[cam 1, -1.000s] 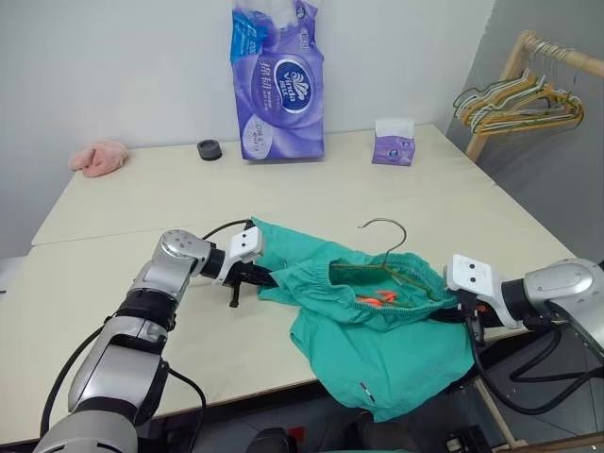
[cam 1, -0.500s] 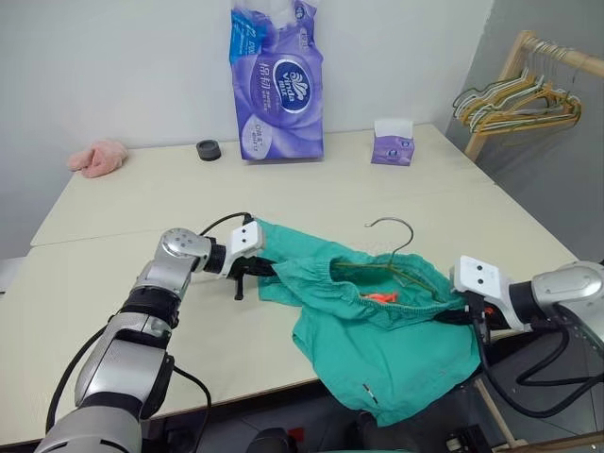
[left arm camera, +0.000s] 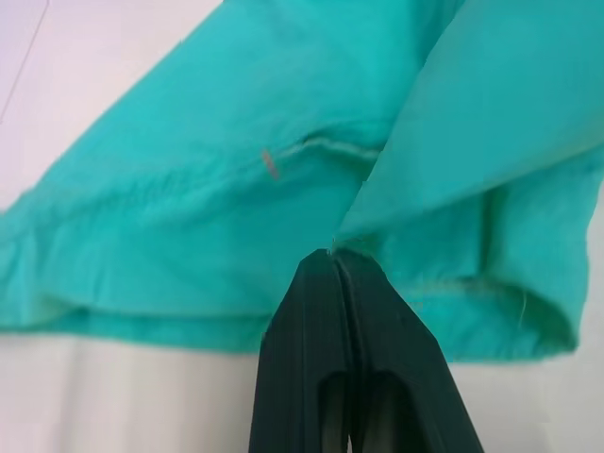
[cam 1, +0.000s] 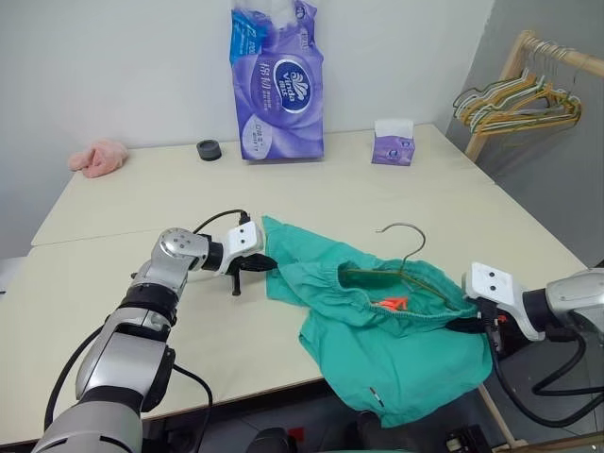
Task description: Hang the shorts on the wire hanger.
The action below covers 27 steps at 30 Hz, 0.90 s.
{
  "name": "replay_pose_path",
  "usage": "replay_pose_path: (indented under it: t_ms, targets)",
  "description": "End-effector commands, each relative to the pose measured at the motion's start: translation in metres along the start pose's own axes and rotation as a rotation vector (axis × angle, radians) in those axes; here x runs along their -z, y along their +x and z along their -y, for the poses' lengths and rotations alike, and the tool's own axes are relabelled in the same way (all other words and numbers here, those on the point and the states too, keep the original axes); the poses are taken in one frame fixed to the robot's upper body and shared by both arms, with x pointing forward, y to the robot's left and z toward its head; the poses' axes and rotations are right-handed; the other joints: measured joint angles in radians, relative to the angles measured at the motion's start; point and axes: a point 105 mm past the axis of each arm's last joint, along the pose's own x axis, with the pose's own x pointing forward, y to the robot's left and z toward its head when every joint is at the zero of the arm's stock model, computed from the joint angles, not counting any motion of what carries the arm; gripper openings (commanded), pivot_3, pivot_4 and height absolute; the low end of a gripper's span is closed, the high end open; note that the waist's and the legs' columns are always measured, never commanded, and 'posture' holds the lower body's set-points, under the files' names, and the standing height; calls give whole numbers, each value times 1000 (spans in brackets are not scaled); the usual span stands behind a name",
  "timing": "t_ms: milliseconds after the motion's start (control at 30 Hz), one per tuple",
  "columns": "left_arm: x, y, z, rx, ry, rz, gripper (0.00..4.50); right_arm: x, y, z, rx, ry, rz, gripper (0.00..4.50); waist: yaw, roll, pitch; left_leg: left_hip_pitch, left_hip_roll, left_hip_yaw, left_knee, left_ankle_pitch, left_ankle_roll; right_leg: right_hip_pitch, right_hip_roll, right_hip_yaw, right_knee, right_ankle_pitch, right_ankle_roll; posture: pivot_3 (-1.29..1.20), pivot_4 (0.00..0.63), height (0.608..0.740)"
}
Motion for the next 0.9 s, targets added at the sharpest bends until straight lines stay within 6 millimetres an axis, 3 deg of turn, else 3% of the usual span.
replay_pose_path:
  t_ms: [33,267,367,567,600,700,900]
  targets:
    - [-11,-5,-8,-39,42,30,8,-17,-7,2,30,-30,64,0,0,0,0,0,0,0,0,0,0,0,0,0,0,0,0,-196,29,740]
    - [-28,-2,-7,-49,-27,158,8,-22,-8,5,42,-28,80,0,1,0,0,0,0,0,0,0,0,0,0,0,0,0,0,-193,27,740]
    - [-26,-3,-7,-58,-6,139,539,-25,-7,5,43,-24,92,0,0,0,0,0,0,0,0,0,0,0,0,0,0,0,0,-191,28,740]
    - [-32,-16,-29,-253,40,166,2280,-28,-11,11,74,70,135,0,2,0,0,0,0,0,0,0,0,0,0,0,0,0,0,-195,33,740]
    - [-40,-20,-34,-283,22,205,2552,-28,-12,11,85,116,156,0,2,0,0,0,0,0,0,0,0,0,-1,0,0,0,0,-195,34,740]
    - [-72,-20,-35,-282,-54,347,2552,-25,-15,10,120,283,202,0,5,-1,0,0,0,-1,0,0,0,0,-1,0,0,0,0,-197,38,740]
    - [-118,-8,-2,-121,-117,474,2552,-10,-32,7,225,525,257,0,3,0,0,-1,0,-1,0,0,0,0,-1,0,0,0,0,-224,55,740]
